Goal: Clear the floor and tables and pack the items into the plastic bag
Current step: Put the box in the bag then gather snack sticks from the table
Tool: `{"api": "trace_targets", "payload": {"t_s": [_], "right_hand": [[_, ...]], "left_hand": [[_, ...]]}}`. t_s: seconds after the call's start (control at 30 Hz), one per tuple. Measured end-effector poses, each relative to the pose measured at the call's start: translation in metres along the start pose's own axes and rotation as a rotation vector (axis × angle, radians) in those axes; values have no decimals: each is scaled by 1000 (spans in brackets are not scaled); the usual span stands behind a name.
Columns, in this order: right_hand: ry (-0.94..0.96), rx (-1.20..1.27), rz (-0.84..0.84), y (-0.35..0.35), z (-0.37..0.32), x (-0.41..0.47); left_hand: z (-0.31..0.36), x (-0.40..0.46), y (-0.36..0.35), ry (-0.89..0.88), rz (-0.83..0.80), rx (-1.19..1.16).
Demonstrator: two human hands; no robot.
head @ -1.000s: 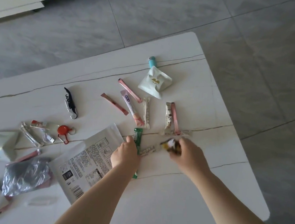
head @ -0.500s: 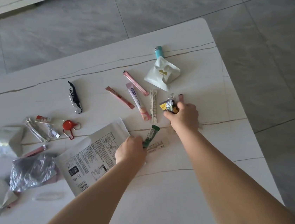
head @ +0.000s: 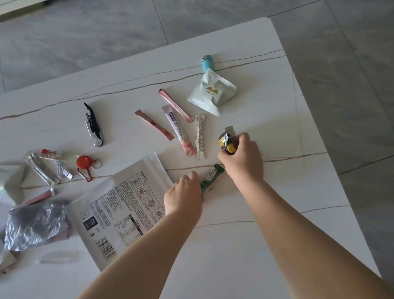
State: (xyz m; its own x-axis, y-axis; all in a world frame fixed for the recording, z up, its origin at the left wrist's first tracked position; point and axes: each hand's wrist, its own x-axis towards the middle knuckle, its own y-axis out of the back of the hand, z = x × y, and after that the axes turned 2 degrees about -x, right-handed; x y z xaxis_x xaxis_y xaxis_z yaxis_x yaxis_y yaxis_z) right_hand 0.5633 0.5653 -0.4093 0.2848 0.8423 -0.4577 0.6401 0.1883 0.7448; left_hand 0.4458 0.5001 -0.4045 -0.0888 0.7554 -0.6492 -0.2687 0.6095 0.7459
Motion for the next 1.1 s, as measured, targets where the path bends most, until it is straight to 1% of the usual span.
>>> {"api": "trace_targets", "payload": {"t_s": [0.13,0.27,0.4,0.57,0.77,0.83,0.97,1.1], "right_hand": [[8,181,-33,14,6,-16],[0,308,-34,26,25,-52],[-109,378,-37,33,51,-99],[-230,503,12,46,69,-153],[-327,649,117,69,72,-226],[-360,730,172,78,74,-253],[-494,892,286,100,84,-306],[-562,901,378,133,109,-363]], "left_hand": [[4,-5,2,13,7,-7],[6,-20,8,21,-24,-96],[11,-39,18,-19,-85,-245],[17,-69,32,-117,-124,-268],[18,-132,44,-316,-183,-143],[21,-153,46,-358,-202,-142],[39,-200,47,-445,-281,-186],[72,-253,34,-552,-359,-135]]}}
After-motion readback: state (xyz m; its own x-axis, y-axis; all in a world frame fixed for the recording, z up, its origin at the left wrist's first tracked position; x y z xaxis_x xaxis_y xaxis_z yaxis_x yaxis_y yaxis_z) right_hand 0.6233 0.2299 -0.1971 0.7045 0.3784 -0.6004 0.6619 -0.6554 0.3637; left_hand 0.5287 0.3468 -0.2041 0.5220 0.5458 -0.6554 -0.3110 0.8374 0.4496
